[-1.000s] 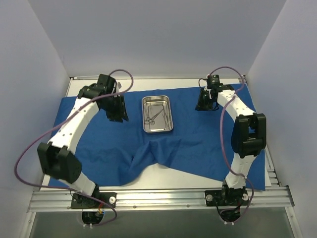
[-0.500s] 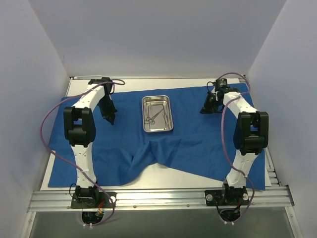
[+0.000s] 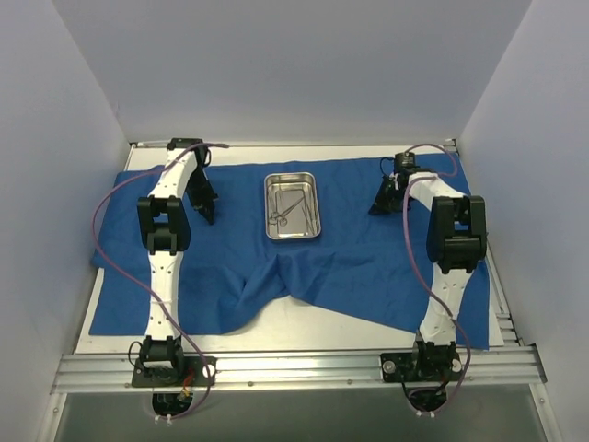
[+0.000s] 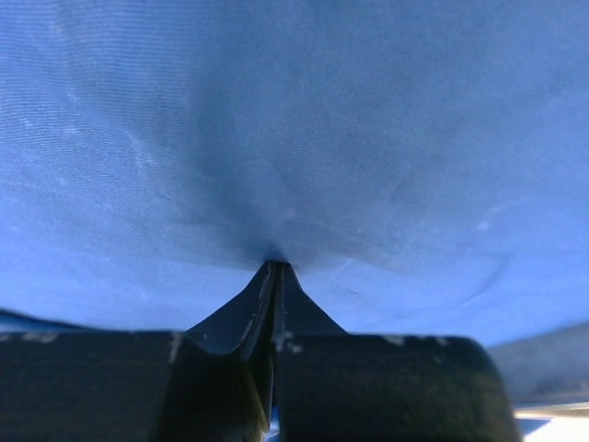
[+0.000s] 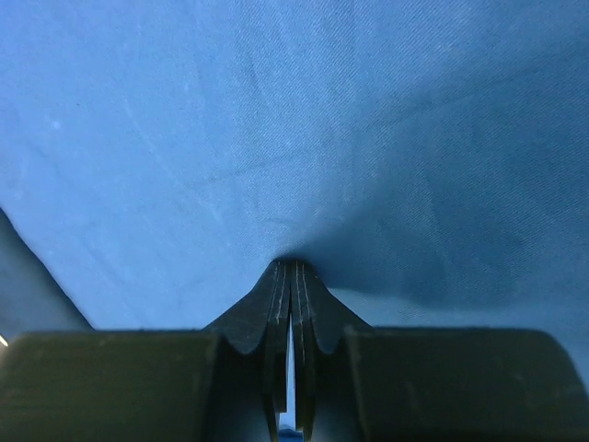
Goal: Open and lay out the surgical kit
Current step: Smooth out the surgical kit at the center of the board.
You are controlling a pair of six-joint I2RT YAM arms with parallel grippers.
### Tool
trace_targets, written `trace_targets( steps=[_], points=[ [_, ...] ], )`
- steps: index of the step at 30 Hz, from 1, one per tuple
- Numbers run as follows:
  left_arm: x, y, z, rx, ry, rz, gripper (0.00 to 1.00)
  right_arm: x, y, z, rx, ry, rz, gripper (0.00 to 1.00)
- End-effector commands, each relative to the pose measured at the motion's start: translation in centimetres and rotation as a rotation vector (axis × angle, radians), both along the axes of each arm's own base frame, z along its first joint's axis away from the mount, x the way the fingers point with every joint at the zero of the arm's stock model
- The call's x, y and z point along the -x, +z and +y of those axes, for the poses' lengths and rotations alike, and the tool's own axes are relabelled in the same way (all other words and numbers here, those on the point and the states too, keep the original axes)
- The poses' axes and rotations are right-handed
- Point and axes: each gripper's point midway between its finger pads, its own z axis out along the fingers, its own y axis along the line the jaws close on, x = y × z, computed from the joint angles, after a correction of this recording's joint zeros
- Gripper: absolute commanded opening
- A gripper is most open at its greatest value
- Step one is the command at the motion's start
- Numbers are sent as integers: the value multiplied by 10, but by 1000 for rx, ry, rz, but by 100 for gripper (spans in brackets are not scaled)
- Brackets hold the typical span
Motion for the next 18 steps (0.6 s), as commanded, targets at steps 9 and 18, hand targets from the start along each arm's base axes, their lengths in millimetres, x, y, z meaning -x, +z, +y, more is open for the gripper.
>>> trace_targets(
  steps=[9,18],
  points=[
    [-113,-44,-9,381,155,-320,21,-9,-84,-36,167,-46,218,0],
    [-158,-30,17,474,230,-489,34,-33,-85,-63,180,-46,217,0]
  ],
)
